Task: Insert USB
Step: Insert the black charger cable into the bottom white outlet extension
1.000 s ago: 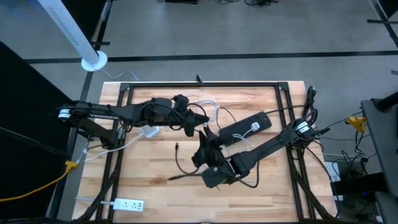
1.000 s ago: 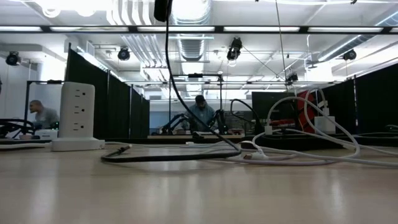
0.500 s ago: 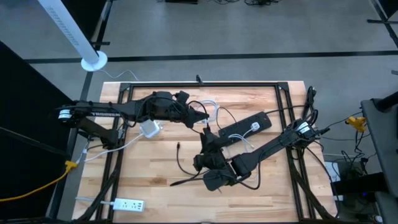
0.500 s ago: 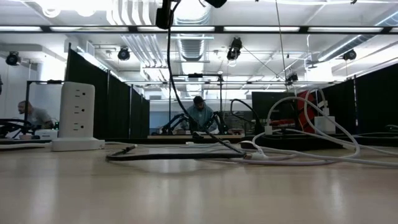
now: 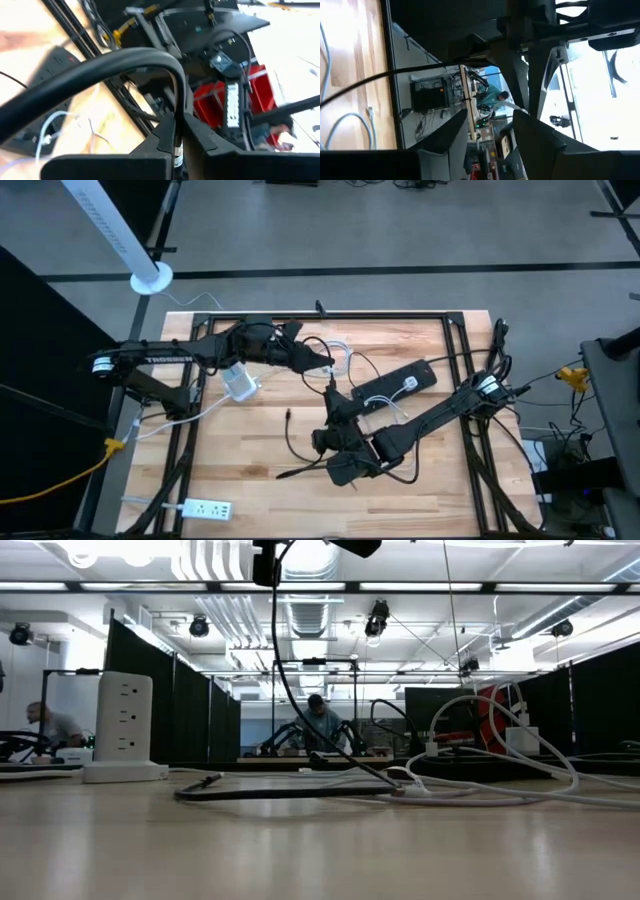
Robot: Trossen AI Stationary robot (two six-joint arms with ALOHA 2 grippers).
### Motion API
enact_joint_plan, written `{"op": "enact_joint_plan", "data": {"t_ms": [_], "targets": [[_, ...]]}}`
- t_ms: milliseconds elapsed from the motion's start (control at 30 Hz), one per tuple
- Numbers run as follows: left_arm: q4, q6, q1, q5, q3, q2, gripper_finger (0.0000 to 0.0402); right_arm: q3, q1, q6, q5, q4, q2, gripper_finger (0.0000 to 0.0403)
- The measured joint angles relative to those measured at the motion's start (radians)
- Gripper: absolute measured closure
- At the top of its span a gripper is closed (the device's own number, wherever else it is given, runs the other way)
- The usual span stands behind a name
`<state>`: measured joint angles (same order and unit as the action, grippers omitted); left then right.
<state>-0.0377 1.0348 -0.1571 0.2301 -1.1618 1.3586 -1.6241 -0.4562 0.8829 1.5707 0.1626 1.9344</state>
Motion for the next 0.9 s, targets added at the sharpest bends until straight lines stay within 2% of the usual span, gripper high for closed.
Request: {"op": "enact_joint_plan", "data": {"t_ms": [100, 200, 567, 733, 900], "targets": [[0.034, 0.016, -0.033, 0.059, 0.0, -0.005, 0.0401, 0.0, 0.007, 0.004, -0.002, 0.032, -0.012, 0.0264], [0.082, 0.019, -0.062, 0.062, 0.0, -0.017, 0.0401, 0.0, 0.014, 0.003, 0.0, 0.034, -0.035, 0.0261], [0.072, 0.022, -0.079, 0.078, 0.0, -0.019, 0.0401, 0.0, 0.02, -0.006, -0.005, 0.039, -0.038, 0.0275], [0.065, 0.022, -0.079, 0.078, 0.0, -0.019, 0.0401, 0.0, 0.027, -0.019, -0.029, 0.035, -0.038, 0.0296], [0.063, 0.022, -0.079, 0.097, 0.0, -0.019, 0.0401, 0.0, 0.042, -0.019, -0.035, 0.034, -0.038, 0.0335]]}}
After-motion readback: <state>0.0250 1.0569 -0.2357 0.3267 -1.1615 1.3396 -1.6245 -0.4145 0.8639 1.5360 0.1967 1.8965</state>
